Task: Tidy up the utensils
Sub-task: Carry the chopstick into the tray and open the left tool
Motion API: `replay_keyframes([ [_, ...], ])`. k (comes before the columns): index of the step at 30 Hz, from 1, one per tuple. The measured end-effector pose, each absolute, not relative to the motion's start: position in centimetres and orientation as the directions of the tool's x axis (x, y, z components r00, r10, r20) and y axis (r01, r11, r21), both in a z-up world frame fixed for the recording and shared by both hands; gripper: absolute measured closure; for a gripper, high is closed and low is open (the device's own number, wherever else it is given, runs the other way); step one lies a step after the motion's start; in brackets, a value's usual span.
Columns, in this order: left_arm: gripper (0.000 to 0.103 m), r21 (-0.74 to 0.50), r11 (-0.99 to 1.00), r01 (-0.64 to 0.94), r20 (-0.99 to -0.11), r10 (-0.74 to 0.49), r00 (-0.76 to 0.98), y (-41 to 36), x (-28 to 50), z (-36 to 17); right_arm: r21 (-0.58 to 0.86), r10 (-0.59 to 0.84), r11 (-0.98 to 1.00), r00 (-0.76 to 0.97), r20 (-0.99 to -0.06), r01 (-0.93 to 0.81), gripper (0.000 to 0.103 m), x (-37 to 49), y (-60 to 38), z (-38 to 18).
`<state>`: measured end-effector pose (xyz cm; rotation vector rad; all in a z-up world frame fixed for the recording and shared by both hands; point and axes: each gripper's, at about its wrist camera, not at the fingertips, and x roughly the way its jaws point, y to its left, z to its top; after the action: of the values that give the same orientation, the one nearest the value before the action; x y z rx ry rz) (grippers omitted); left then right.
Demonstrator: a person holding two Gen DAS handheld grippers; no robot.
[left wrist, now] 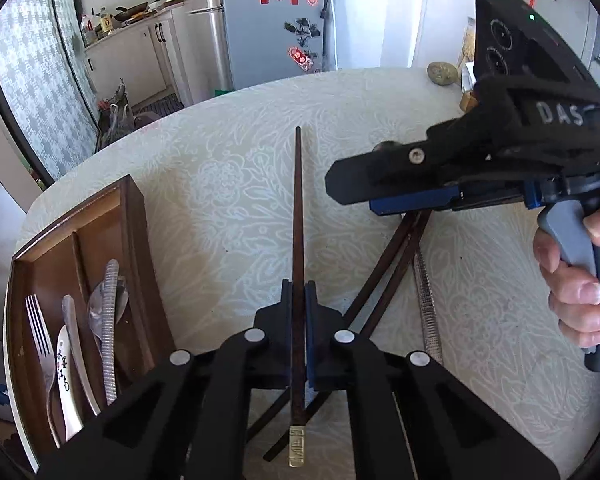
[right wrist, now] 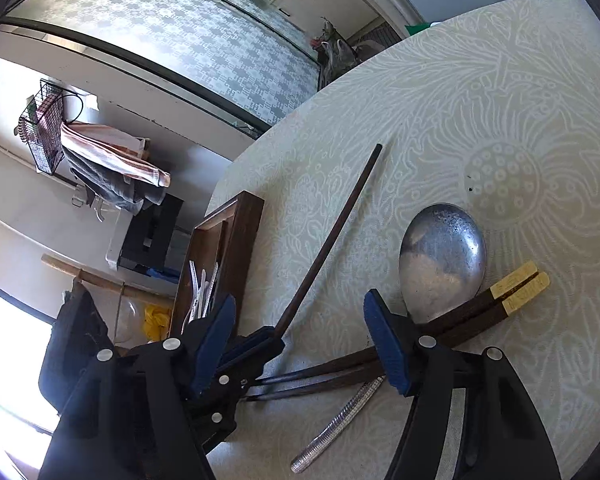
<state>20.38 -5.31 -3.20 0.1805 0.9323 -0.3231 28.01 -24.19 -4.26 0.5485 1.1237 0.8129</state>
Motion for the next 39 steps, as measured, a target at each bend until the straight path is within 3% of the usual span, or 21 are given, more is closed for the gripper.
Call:
replay_keyframes([
  [2, 0.097, 0.011, 0.932, 0.362, -0.804, -0.207, 0.557, -5.3, 19.8, -2.8, 0.755, 0.805, 0.594, 0.206, -0.557, -0.278, 0.037, 28.2, -24.2, -4.2],
  [7, 0.097, -0.013, 0.921, 0.389, -0.778, -0.254, 0.574, -6.0, 18.6, -1.6, 0.758, 0.805, 0.593, 0.209, -0.555, -0.271, 0.053, 28.5, -23.8, -4.0],
  [10, 0.097, -0.004, 0.916, 0.401, -0.766, -0.260, 0.587, -6.4, 17.6, -1.0, 0.752, 0.800, 0.600, 0.227, -0.556, -0.273, 0.072, 28.4, -23.6, -3.4],
  [11, 0.097, 0.000, 0.916, 0.400, -0.763, -0.259, 0.593, -6.4, 17.5, -1.0, 0.746, 0.795, 0.606, 0.239, -0.558, -0.275, 0.085, 28.3, -23.6, -3.2],
  [12, 0.097, -0.002, 0.917, 0.398, -0.758, -0.261, 0.597, -6.3, 17.3, -0.8, 0.746, 0.796, 0.604, 0.243, -0.554, -0.280, 0.090, 28.2, -23.4, -2.8],
  [25, 0.097, -0.069, 0.959, 0.273, -0.703, -0.241, 0.669, 2.6, 14.3, 1.6, 0.704, 0.808, 0.578, 0.172, -0.563, -0.412, 0.092, 26.4, -13.0, 1.6],
  [35, 0.096, -0.129, 0.981, 0.145, -0.741, -0.193, 0.643, 8.3, 13.9, -0.7, 0.660, 0.766, 0.600, 0.086, -0.637, -0.453, 0.092, 26.2, -5.1, -0.4],
  [39, 0.096, -0.130, 0.983, 0.131, -0.746, -0.184, 0.640, 8.8, 14.1, -1.2, 0.654, 0.756, 0.608, 0.077, -0.650, -0.450, 0.086, 26.0, -4.6, -0.8],
])
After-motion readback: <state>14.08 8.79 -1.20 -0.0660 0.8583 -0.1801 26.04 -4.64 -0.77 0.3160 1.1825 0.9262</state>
